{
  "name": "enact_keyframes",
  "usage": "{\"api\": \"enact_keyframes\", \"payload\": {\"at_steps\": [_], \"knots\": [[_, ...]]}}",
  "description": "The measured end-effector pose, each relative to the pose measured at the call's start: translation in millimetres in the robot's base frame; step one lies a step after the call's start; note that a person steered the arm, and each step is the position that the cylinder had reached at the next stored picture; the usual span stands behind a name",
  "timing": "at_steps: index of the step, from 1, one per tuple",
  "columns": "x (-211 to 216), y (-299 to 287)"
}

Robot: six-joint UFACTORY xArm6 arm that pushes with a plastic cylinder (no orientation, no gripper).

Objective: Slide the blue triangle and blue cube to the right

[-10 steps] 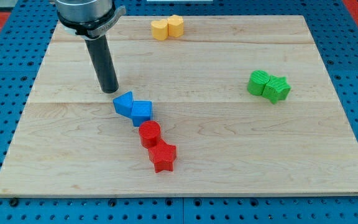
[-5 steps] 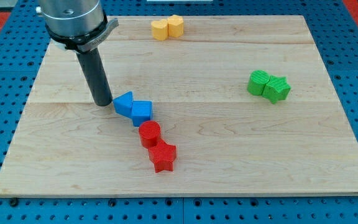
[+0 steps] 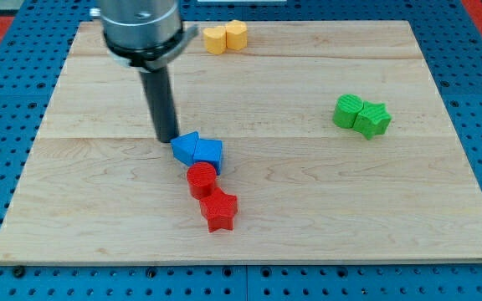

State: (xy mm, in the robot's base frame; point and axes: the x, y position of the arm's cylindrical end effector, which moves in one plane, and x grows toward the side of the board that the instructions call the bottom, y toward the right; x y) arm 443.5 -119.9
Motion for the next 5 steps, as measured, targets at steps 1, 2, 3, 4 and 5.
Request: {"api": "enact_keyframes", "payload": {"at_steps": [1, 2, 3, 4, 5], "knots": [[8.8, -21.2], [21.2, 37.6], [21.1, 80.0], [29.0, 119.5], [59.9, 129.5]]}}
